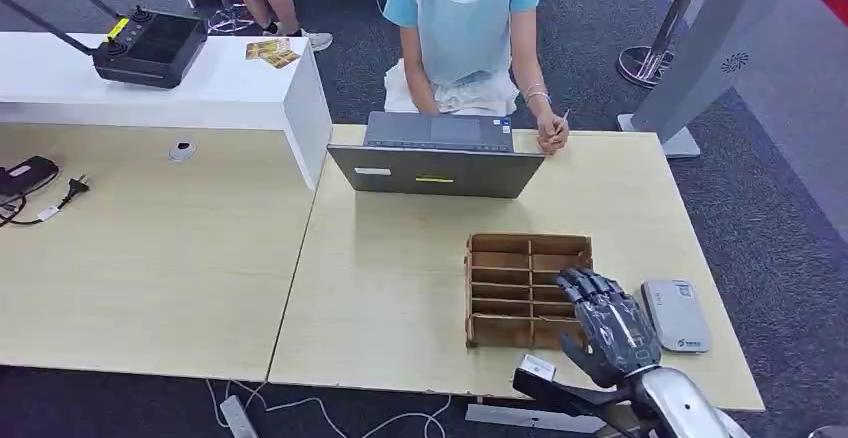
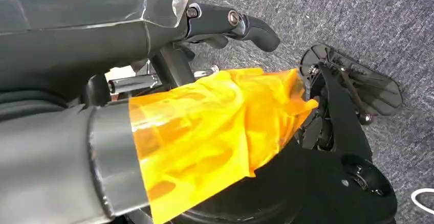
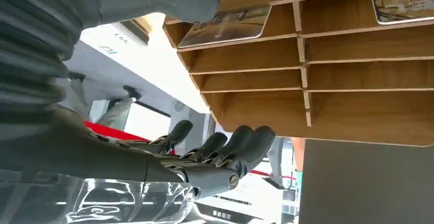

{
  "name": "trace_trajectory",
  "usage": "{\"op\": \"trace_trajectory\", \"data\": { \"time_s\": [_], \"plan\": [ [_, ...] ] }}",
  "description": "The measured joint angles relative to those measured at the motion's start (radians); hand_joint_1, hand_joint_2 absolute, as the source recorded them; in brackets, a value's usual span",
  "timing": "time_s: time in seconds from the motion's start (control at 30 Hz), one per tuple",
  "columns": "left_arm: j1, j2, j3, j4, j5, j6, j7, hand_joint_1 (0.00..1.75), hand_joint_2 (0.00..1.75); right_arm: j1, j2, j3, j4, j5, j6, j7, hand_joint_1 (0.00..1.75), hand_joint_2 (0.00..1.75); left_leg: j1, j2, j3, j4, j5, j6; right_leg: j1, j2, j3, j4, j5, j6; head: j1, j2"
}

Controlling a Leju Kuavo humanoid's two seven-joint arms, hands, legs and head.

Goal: Pass the card to the sensor for recognition and then transmit it.

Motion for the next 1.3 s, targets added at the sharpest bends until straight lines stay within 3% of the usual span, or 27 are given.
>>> {"op": "trace_trajectory", "data": {
  "time_s": [0.37, 0.57, 1.07, 1.17, 1.2, 1.23, 1.3],
  "plan": [
    [0.000, 0.000, 0.000, 0.000, 0.000, 0.000, 0.000, 0.00, 0.00, -0.031, 0.018, 0.017, 0.045, 0.001, 0.010, 0.010, 0.56, 1.75, 0.000, 0.000, 0.000, 0.000, 0.000, 0.000, 0.000, 0.000, 0.000, 0.000, 0.000, 0.000, 0.000, 0.000],
    [0.000, 0.000, 0.000, 0.000, 0.001, 0.000, 0.003, 0.00, 0.00, -0.034, 0.025, 0.017, 0.061, 0.010, 0.009, 0.023, 0.79, 1.75, 0.000, 0.000, 0.000, 0.000, 0.000, 0.000, 0.000, 0.000, 0.000, 0.000, 0.000, 0.000, 0.000, 0.000],
    [0.000, -0.001, 0.000, -0.002, 0.005, 0.000, 0.007, 0.00, 0.00, -0.032, 0.032, 0.004, 0.078, 0.022, 0.007, 0.040, 0.89, 1.75, 0.000, 0.000, 0.000, 0.000, 0.000, 0.000, 0.000, 0.000, 0.000, 0.000, 0.000, 0.000, 0.000, 0.000],
    [0.000, -0.001, 0.000, -0.002, 0.006, 0.000, 0.008, 0.00, 0.00, -0.029, 0.032, -0.002, 0.078, 0.024, 0.007, 0.040, 1.01, 1.75, 0.000, 0.000, 0.000, 0.000, 0.000, 0.000, 0.000, 0.000, 0.000, 0.000, 0.000, 0.000, 0.000, 0.000],
    [0.000, -0.001, 0.000, -0.002, 0.006, 0.000, 0.008, 0.00, 0.00, -0.029, 0.032, -0.003, 0.078, 0.026, 0.007, 0.040, 1.27, 1.75, 0.000, 0.000, 0.000, 0.000, 0.000, 0.000, 0.000, 0.000, 0.000, 0.000, 0.000, 0.000, 0.000, 0.000],
    [0.000, -0.002, 0.000, -0.003, 0.006, 0.000, 0.008, 0.00, 0.00, -0.028, 0.032, -0.004, 0.078, 0.028, 0.007, 0.041, 1.34, 1.75, 0.000, 0.000, 0.000, 0.000, 0.000, 0.000, 0.000, 0.000, 0.000, 0.000, 0.000, 0.000, 0.000, 0.000],
    [0.000, -0.002, 0.000, -0.003, 0.007, 0.000, 0.008, 0.00, 0.00, -0.026, 0.032, -0.006, 0.078, 0.028, 0.007, 0.042, 1.34, 1.75, 0.000, 0.000, 0.000, 0.000, 0.000, 0.000, 0.000, 0.000, 0.000, 0.000, 0.000, 0.000, 0.000, 0.000]
  ]
}}
